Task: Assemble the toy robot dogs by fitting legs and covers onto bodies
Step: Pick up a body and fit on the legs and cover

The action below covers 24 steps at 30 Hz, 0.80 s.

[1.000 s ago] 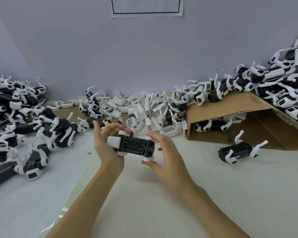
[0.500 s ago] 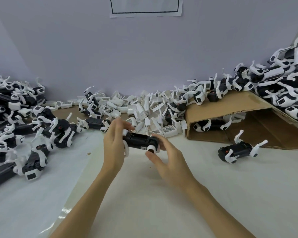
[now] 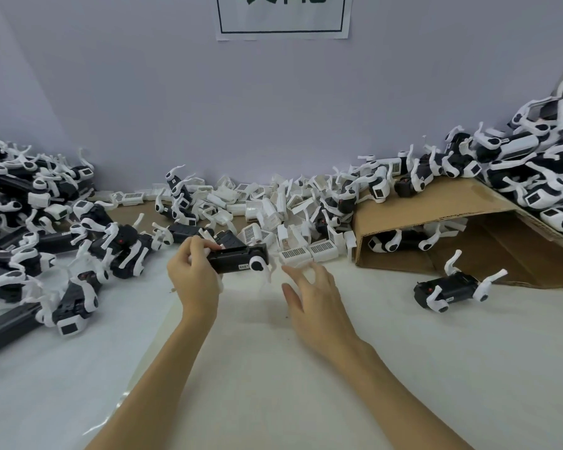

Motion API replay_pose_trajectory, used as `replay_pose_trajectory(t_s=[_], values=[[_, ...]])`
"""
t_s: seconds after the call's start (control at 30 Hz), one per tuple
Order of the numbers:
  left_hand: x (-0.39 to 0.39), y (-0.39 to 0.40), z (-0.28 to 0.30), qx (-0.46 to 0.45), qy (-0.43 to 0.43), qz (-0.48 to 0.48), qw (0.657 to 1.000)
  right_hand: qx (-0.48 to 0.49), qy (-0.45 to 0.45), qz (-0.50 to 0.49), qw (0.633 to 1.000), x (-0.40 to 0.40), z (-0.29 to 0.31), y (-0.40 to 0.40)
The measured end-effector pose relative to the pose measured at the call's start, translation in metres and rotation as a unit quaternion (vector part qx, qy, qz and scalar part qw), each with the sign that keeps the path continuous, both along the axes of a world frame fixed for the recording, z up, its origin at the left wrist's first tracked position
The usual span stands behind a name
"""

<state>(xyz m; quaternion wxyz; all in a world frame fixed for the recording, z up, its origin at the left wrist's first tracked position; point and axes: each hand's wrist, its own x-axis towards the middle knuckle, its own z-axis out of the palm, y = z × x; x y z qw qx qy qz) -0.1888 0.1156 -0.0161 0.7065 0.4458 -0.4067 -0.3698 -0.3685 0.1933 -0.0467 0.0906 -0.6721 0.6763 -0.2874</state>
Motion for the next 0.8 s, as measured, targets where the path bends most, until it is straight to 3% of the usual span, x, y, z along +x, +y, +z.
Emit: replay_pose_trajectory(t_s=[0.2,0.37,0.43,0.6,0.8], values=[[-0.003,0.002,-0.003,-0.040,-0.049,-0.011,0.998,0.068,0.108,-0.010,0.992,-0.008,0.010,-0.035],[-0.004,0.003,-0.003,-0.047,-0.066,-0.028,0.996,-0.024,0.155,-0.032,0.987,-0.013,0.009,-0.036],[-0.005,0.003,-0.003,-0.043,-0.062,-0.031,0.997,-0.070,0.114,-0.022,0.991,-0.017,0.013,-0.034],[-0.011,0.008,-0.001,-0.030,-0.070,-0.053,0.996,-0.138,-0.135,0.035,0.981,-0.031,0.019,-0.018],[-0.030,0.023,0.000,-0.036,-0.096,-0.119,0.988,-0.182,-0.224,0.038,0.957,-0.045,0.010,0.012]])
